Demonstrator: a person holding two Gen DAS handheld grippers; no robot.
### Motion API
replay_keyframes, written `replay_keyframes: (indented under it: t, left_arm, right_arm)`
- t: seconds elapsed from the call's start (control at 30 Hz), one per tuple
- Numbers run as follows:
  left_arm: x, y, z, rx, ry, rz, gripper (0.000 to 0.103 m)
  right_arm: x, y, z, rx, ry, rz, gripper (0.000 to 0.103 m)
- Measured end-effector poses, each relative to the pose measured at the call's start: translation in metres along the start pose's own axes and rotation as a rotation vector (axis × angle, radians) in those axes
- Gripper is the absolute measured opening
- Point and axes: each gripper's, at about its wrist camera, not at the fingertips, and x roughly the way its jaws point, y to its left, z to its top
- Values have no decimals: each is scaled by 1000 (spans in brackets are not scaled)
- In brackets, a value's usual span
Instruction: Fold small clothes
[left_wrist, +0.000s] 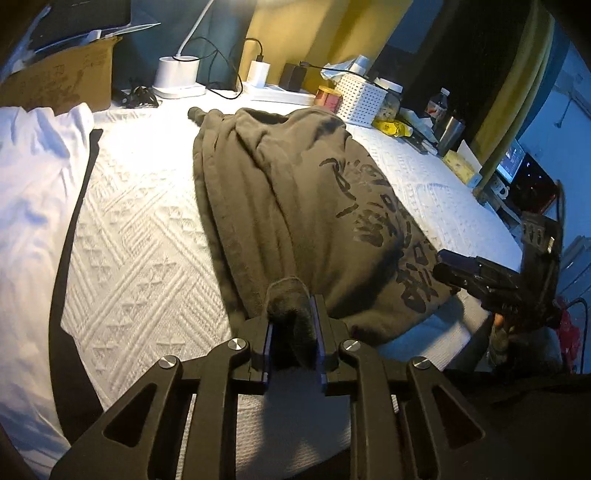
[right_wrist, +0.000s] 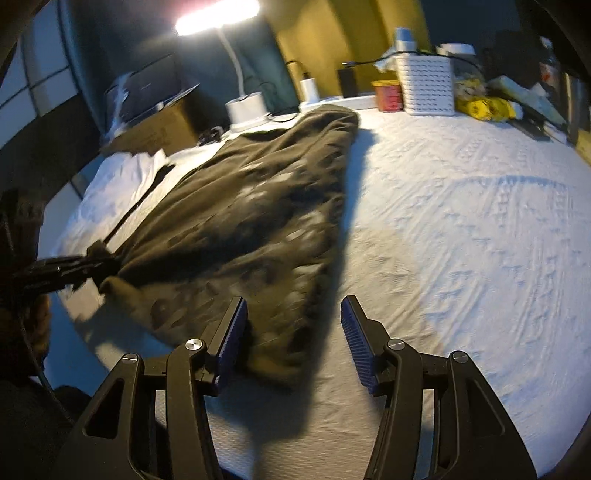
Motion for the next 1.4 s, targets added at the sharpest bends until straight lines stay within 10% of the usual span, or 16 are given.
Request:
replay_keyframes:
  t: [0.07, 0.3, 0.73, 1.3, 1.4]
  left_arm:
    - [0, 0, -4, 8, 3, 18, 20]
    - [-4, 0, -13, 40, 26, 50, 25]
    - [-32, 15, 4, 4, -8, 51, 57]
    - [11, 23, 19, 26, 152, 147, 58]
    - [5, 22, 14, 31, 153, 157, 58]
  right_arm:
    - [3, 8, -2, -38, 1, -14, 19]
    - [-4, 11, -4, -71, 19, -29, 10]
    - [-11, 13, 1, -67, 65, -27, 10]
    - [-6, -11, 43, -25, 41, -75, 18]
    - [4, -12, 51, -40, 48, -80, 43]
